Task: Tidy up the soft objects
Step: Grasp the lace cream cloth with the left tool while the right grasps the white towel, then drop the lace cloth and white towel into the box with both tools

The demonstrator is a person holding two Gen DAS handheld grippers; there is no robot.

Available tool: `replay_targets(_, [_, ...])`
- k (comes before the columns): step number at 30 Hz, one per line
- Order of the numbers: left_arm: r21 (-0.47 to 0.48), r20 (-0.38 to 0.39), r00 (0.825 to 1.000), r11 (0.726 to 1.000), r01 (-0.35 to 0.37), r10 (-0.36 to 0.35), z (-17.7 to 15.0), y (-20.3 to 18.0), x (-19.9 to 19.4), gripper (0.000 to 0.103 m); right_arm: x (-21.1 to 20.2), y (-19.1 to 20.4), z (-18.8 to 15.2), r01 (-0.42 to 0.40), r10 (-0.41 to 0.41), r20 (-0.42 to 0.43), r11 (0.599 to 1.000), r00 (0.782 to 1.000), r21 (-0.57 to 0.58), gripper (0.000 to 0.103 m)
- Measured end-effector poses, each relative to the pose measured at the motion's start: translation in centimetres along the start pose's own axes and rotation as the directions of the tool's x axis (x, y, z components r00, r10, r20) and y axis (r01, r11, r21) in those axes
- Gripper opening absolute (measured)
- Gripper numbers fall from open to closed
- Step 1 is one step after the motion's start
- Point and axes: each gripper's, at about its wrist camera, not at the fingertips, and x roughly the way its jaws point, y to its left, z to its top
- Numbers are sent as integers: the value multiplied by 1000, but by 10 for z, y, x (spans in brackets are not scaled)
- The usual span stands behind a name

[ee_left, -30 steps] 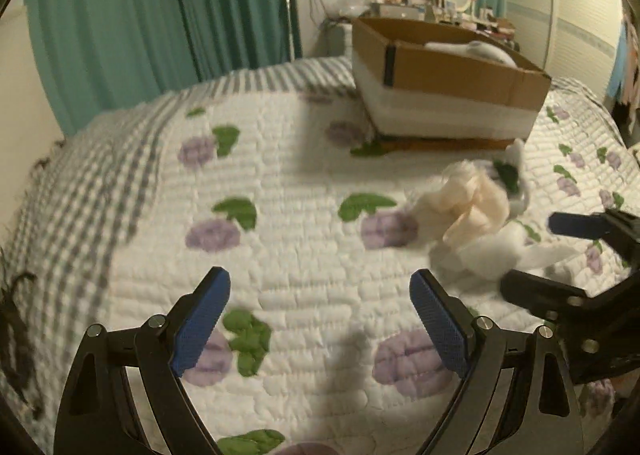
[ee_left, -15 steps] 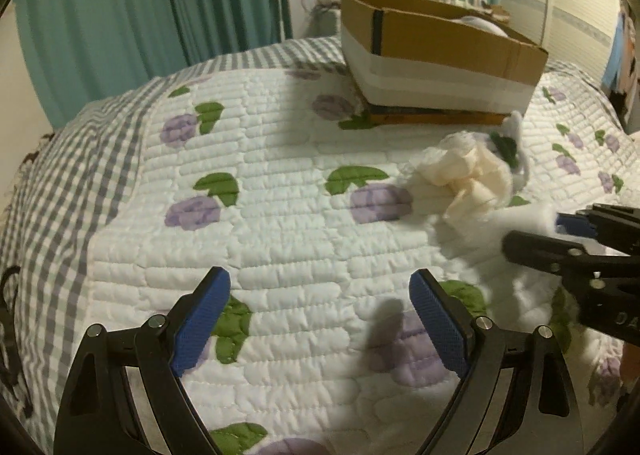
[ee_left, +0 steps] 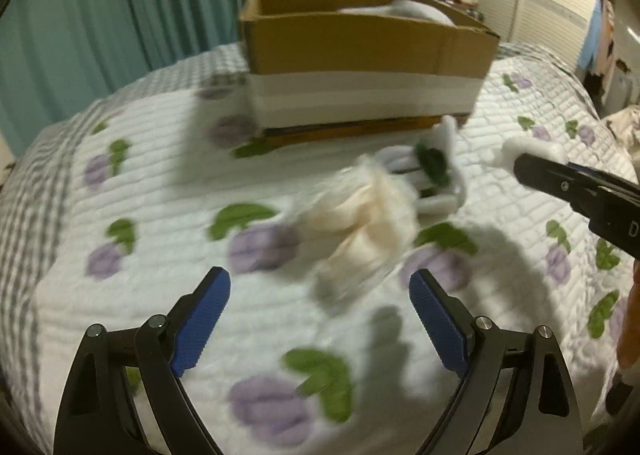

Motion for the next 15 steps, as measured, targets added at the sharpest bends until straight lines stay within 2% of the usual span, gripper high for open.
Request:
replay_targets(5, [26, 8, 1000, 1000, -6, 6, 17, -9, 23, 91, 3, -19, -1, 14, -13, -38, 999, 999, 41, 35])
replay_targets(7, [6, -2, 1000, 1000, 21, -21, 20, -6, 29, 88, 2, -24, -2, 5, -2, -42, 998, 999, 61, 35])
replay_targets(9, [-14, -33, 997, 998, 68, -68, 20, -5, 36, 60, 3, -25, -2, 8, -5, -43, 998, 999, 63, 35])
replay_targets(11, [-7, -43, 996, 997, 78, -78, 18, -5, 37, 44, 2, -26, -2, 10, -7, -36, 998, 999, 61, 35])
replay_targets(12, [4, -38, 996, 997, 76, -75, 16, -6, 36, 37, 2, -25, -2, 5, -3, -35, 998, 999, 62, 35])
replay_targets(15, [25, -12, 998, 998, 55, -55, 11, -7, 24, 31, -1, -24, -5, 20, -19, -25, 998, 1000, 55, 35])
